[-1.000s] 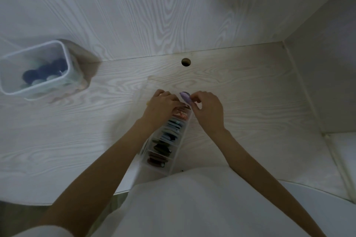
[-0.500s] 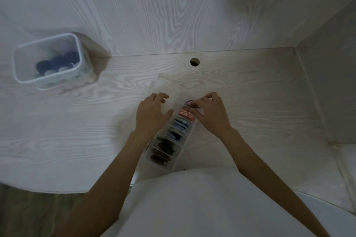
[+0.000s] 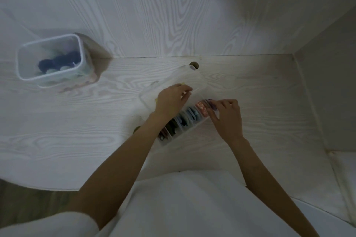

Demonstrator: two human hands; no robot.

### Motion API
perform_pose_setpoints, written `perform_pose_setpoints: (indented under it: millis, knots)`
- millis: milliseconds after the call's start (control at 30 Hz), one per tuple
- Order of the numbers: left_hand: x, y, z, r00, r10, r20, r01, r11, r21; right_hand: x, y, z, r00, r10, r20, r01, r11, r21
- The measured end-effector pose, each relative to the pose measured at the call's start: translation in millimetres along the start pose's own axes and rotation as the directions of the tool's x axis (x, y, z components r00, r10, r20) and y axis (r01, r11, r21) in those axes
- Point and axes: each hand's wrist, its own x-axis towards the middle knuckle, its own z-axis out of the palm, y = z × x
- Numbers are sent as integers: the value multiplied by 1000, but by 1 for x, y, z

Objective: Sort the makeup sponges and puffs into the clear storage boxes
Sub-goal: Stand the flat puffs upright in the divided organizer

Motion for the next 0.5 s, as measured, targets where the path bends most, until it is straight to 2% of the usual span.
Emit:
perform_pose_setpoints:
  millis: [100, 167, 233, 300, 367, 433, 500]
  knots:
    - [-28, -12, -21, 983, -64, -173, 36, 987, -158, -7, 4, 7, 998, -31, 54, 33, 999, -32]
    - [-62, -31, -32, 939, -191, -286, 121, 962, -246, -13, 2, 10, 999, -26, 29, 27, 999, -32]
    - [-101, -52, -37, 879, -339, -335, 252, 928, -276, -20, -2, 10, 999, -33, -11, 32, 999, -24]
    - [-130, -72, -35, 841, -467, -273, 407, 879, -250, -24, -4, 10, 999, -43, -10, 42, 999, -28]
    - [-148, -88, -27, 837, -535, -116, 519, 842, -145, -25, -4, 10, 999, -36, -18, 36, 999, -20]
    - [-156, -96, -17, 861, -508, 5, 508, 861, 24, -25, -6, 10, 999, -27, -19, 27, 1000, 2]
    - [-155, -97, -11, 867, -498, 36, 494, 866, 73, -26, -7, 10, 999, -21, -25, 22, 1000, 22]
